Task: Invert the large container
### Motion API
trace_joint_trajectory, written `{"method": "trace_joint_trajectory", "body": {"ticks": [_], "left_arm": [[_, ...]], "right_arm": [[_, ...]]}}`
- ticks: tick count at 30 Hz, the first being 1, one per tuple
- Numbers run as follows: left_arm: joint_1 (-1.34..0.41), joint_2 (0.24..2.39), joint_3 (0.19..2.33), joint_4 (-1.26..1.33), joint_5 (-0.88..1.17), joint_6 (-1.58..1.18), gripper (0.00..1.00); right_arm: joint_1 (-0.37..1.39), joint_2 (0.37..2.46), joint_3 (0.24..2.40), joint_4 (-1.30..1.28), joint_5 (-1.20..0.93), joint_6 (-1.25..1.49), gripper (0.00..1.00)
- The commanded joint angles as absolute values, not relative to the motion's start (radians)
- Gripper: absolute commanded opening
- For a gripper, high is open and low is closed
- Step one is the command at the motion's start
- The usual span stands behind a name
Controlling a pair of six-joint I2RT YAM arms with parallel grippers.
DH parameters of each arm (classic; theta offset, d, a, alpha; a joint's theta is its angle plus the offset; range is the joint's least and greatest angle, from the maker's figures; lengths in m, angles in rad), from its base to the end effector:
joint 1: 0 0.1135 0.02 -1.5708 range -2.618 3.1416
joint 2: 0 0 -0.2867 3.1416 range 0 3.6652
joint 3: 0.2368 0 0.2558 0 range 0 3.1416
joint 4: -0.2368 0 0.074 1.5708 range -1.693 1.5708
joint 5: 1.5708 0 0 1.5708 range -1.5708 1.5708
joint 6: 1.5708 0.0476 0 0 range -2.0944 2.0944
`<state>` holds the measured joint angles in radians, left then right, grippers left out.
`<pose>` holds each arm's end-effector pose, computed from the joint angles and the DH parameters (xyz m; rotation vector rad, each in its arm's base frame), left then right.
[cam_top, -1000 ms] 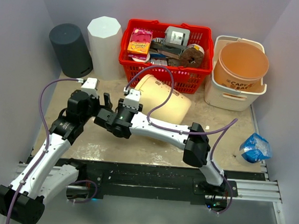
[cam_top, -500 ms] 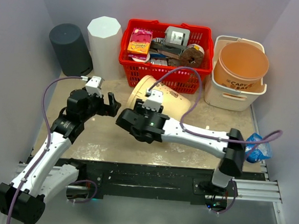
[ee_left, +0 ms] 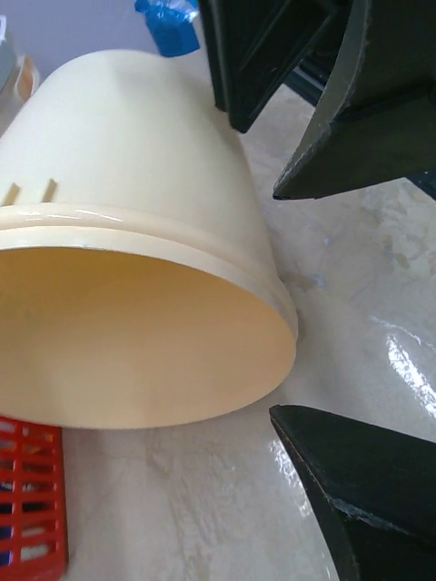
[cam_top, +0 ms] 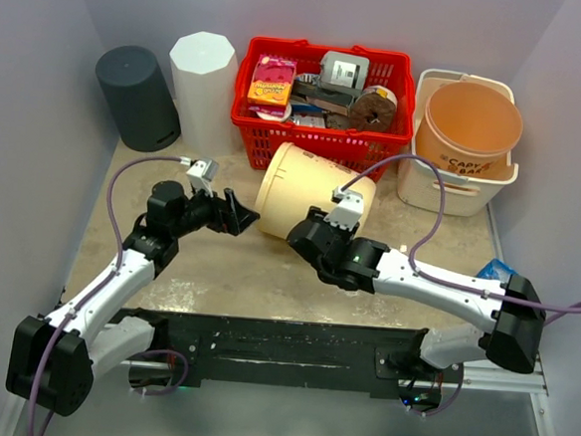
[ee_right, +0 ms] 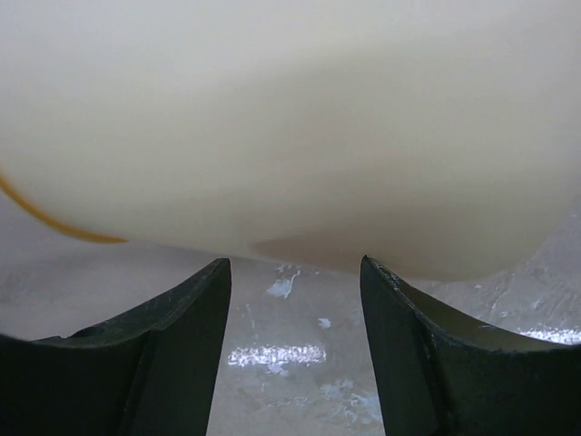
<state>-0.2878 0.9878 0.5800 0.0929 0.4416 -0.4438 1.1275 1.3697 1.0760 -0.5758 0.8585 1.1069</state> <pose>0.2105 -0.0835 0.2731 0.1634 1.9520 -0.9073 0.1552 0.2428 0.2996 0.3261 2.0793 0.2661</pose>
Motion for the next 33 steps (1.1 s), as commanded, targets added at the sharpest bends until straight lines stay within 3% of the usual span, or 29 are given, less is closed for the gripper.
{"method": "trace_joint_trajectory", "body": {"ticks": [1,9,17,33], "left_arm": [[-0.287,0.953,0.543,0.256,0.561,-0.503,0.98],[-0.317,1.008,0.561,0.291,0.561,-0.491,0.98],[-0.478,1.106,0.584,0.382,0.512,-0.499,0.97],[-0.614,1.203,0.584,0.518,0.486,-0.545,0.95]], "right_arm": [[1.050,1.278,1.023,-0.505,0.838,1.062,0.63],[0.940,1.218,1.002,-0.495,0.828,0.962,0.63],[0.940,1.285,1.089,-0.384,0.721,0.911,0.65],[0.988,1.407,1.264,-0.299,0.641,0.809,0.68]]}}
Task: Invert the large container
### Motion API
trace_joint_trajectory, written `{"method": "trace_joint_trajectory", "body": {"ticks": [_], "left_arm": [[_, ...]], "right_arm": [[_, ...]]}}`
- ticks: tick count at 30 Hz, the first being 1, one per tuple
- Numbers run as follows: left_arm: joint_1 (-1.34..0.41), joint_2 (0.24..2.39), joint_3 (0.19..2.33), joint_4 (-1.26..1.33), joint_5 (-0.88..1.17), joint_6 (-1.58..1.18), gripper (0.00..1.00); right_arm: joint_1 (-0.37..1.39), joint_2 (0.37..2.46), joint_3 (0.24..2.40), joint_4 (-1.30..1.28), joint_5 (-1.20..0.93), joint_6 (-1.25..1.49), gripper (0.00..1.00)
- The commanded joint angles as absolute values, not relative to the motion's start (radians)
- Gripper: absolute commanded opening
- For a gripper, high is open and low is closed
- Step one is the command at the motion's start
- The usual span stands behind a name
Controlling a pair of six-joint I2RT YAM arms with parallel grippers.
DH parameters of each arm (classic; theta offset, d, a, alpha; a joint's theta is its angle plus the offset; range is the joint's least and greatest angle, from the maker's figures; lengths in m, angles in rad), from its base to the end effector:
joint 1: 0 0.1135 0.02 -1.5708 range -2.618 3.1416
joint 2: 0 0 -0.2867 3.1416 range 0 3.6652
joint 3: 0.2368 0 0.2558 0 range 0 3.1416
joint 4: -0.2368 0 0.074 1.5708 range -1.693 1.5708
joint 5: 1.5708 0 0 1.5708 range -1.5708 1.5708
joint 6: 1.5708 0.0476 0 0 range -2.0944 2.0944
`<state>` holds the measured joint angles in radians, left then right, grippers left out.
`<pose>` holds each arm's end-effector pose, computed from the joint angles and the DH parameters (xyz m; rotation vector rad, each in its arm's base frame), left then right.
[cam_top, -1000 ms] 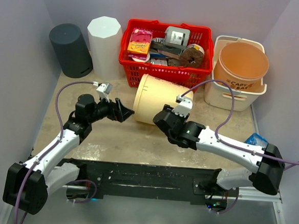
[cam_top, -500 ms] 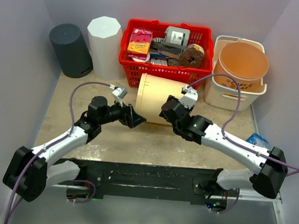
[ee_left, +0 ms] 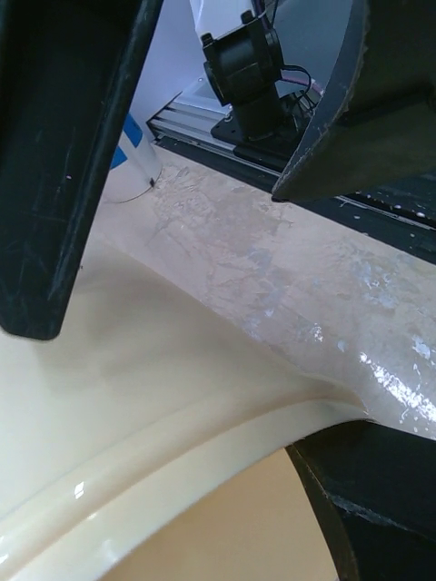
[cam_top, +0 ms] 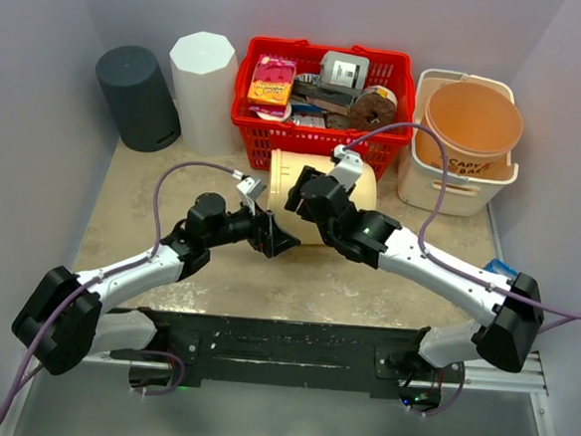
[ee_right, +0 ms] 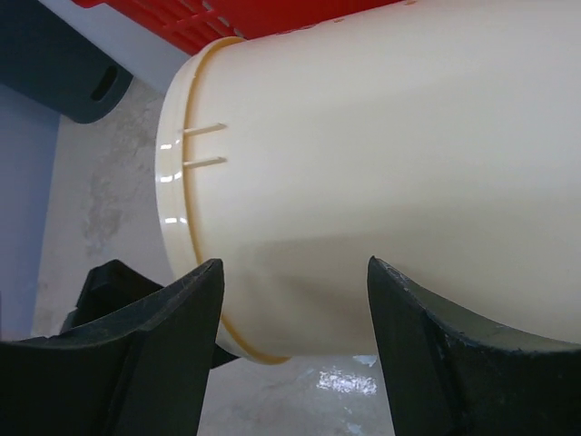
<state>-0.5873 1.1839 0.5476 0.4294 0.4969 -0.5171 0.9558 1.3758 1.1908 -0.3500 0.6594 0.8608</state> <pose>0.2046 -0.1634 0.2557 0.4545 1.8713 -1.2107 0.2061 0.2412 0.3511 0.2915 1.9956 0.4726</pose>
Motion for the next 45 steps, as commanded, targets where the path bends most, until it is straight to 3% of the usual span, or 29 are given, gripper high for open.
{"method": "trace_joint_trajectory", "body": {"ticks": [1,8,17,30,45], "left_arm": [[-0.621,1.201,0.584,0.512,0.486,-0.540,0.95],[-0.621,1.108,0.563,0.397,0.414,-0.474,0.96],[-0.621,1.042,0.555,0.307,0.417,-0.445,0.95],[-0.620,0.786,0.639,-0.142,0.190,-0.384,0.96],[-0.620,0.712,0.818,-0.445,-0.185,-0.256,0.99]], "right_arm": [[0.991,1.426,1.273,-0.299,0.635,0.801,0.69],[1.046,1.486,1.356,-0.299,0.644,0.752,0.69],[1.106,1.657,1.555,-0.505,0.807,0.787,0.67],[1.111,1.743,1.582,-0.613,0.902,0.847,0.54],[1.042,1.669,1.519,-0.612,0.934,0.850,0.52]]}}
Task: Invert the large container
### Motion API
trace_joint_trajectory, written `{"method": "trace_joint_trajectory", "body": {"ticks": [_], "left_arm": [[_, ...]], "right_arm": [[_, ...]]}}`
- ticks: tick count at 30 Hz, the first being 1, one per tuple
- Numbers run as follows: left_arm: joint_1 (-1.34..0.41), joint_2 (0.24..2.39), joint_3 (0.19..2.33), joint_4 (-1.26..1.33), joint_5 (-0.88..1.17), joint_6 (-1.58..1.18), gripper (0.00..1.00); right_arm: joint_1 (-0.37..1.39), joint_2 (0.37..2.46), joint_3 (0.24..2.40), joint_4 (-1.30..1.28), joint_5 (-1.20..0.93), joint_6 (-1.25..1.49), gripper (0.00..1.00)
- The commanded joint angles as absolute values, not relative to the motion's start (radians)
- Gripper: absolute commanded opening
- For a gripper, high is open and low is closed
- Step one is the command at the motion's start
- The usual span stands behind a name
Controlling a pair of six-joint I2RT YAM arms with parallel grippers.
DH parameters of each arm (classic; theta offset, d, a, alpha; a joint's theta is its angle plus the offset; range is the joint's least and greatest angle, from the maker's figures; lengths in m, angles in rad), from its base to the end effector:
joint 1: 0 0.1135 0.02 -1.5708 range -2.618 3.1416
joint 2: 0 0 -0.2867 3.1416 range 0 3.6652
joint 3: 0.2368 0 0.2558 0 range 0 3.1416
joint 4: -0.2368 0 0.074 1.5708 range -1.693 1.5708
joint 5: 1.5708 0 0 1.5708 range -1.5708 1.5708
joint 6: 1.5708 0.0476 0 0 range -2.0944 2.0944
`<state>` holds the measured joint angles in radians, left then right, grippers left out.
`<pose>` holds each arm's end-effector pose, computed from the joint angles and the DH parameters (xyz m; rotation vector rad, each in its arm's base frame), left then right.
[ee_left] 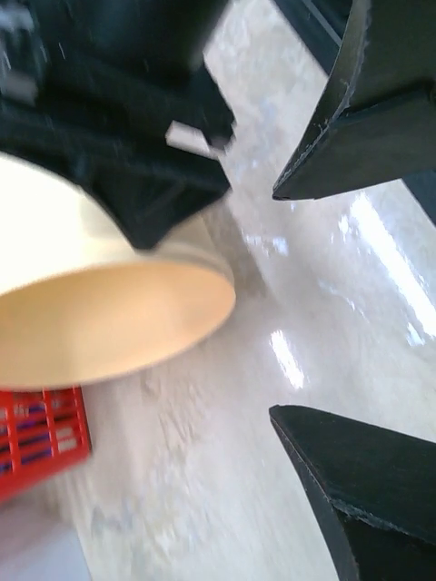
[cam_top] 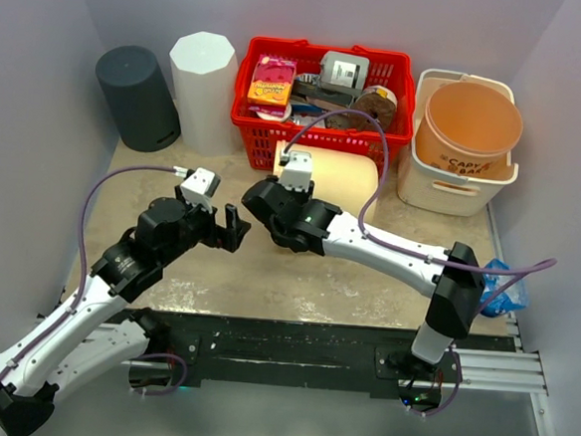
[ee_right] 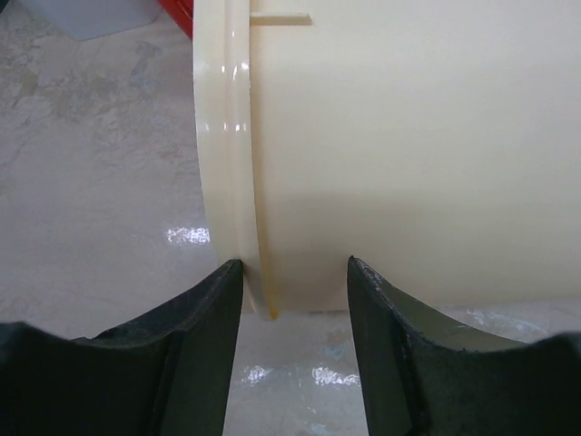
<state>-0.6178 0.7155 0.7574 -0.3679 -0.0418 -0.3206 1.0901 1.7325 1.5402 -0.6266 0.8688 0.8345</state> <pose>0.1354 -0.0938 0.3330 0.2586 1.9241 -0.5936 0.2141 0.3319 0.3313 0.1100 2.0611 0.1191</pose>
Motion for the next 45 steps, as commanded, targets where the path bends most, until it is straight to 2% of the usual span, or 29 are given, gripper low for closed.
{"method": "trace_joint_trajectory", "body": {"ticks": [1,4,10,16,24,45], "left_arm": [[-0.620,0.712,0.818,-0.445,-0.210,-0.246,0.99],[-0.620,0.710,0.813,-0.428,-0.227,-0.230,0.99],[-0.620,0.719,0.778,-0.379,-0.242,-0.219,1.00],[-0.614,0.727,0.747,-0.359,-0.242,-0.212,0.99],[-0.563,0.721,0.723,-0.348,-0.187,-0.206,1.00],[-0.485,0.724,0.704,-0.336,-0.084,-0.203,0.99]], "right_arm": [[1.040,1.663,1.505,-0.609,0.934,0.847,0.52],[1.039,1.632,1.485,-0.586,0.917,0.833,0.53],[1.048,1.603,1.472,-0.448,0.805,0.772,0.61],[1.101,1.669,1.572,-0.475,0.854,0.784,0.65],[1.108,1.824,1.730,-0.741,1.005,0.896,0.60],[1.121,1.704,1.638,-0.701,1.052,0.850,0.55]]}}
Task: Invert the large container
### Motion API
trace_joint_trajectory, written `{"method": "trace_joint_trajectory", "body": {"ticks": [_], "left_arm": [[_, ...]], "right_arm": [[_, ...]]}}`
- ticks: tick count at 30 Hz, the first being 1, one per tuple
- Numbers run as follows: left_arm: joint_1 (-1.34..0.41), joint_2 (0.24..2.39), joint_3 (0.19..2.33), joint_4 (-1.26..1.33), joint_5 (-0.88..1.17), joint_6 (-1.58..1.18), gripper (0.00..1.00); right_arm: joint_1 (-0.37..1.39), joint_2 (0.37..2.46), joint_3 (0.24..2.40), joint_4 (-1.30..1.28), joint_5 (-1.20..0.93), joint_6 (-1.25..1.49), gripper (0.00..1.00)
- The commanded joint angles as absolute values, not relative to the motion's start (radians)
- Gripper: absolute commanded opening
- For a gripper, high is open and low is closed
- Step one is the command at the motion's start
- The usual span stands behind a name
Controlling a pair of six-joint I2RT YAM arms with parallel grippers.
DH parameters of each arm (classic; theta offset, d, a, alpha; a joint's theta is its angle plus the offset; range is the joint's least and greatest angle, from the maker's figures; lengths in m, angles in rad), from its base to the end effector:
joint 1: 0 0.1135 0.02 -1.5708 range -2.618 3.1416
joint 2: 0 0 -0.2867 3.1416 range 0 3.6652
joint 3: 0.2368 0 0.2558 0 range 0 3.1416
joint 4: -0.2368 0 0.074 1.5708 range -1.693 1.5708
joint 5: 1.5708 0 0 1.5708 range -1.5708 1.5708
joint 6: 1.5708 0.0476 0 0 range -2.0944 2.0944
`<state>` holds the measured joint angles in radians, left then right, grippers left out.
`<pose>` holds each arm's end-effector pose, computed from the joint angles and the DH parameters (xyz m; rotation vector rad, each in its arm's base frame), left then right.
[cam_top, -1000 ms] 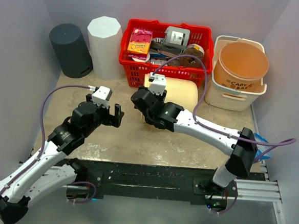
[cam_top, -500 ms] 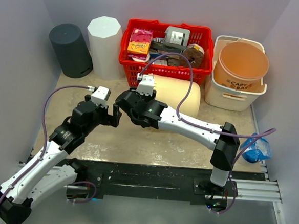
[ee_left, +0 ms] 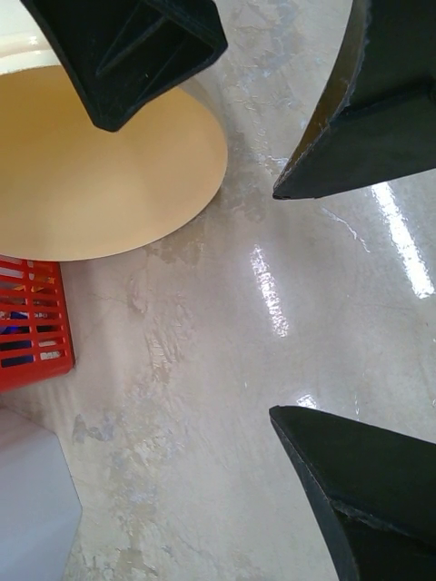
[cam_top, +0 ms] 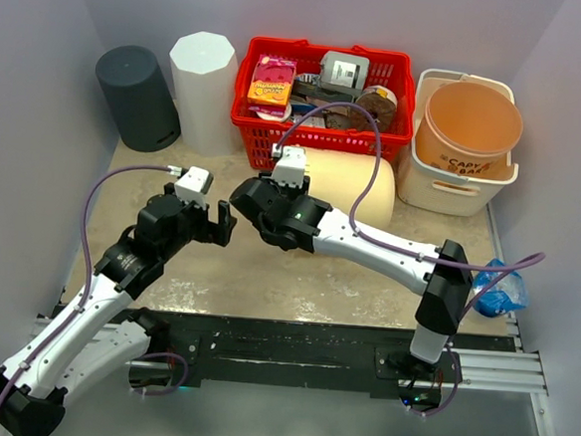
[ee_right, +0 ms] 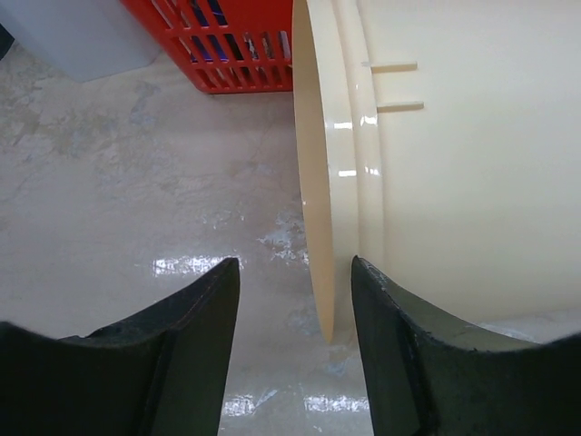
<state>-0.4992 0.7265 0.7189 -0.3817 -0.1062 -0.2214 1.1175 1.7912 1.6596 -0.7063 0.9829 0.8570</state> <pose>0.1491 -0.0755 0.3160 0.2037 1.9655 -0.3687 0.2126 0.3461 0.3455 0.1443 1.9908 0.0496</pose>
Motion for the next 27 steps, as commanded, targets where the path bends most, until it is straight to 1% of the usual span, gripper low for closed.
{"method": "trace_joint_trajectory", "body": {"ticks": [1,5,10,18,20,22,27], "left_arm": [[-0.483,0.724,0.704,-0.333,-0.078,-0.204,1.00],[-0.471,0.729,0.703,-0.333,-0.066,-0.202,0.99],[-0.465,0.733,0.703,-0.330,-0.052,-0.202,1.00],[-0.462,0.735,0.700,-0.330,-0.045,-0.204,1.00],[-0.462,0.735,0.699,-0.331,-0.044,-0.202,1.00],[-0.462,0.733,0.698,-0.331,-0.044,-0.203,0.99],[-0.460,0.736,0.698,-0.331,-0.041,-0.201,1.00]], "right_arm": [[1.126,1.695,1.632,-0.698,1.055,0.850,0.55],[1.135,1.655,1.603,-0.684,1.069,0.850,0.56],[1.134,1.649,1.585,-0.746,1.100,0.908,0.57],[1.123,1.697,1.592,-0.722,1.074,0.899,0.57],[1.115,1.715,1.597,-0.742,1.063,0.916,0.56],[1.109,1.720,1.594,-0.744,1.052,0.919,0.52],[1.109,1.712,1.566,-0.727,1.045,0.917,0.47]]}}
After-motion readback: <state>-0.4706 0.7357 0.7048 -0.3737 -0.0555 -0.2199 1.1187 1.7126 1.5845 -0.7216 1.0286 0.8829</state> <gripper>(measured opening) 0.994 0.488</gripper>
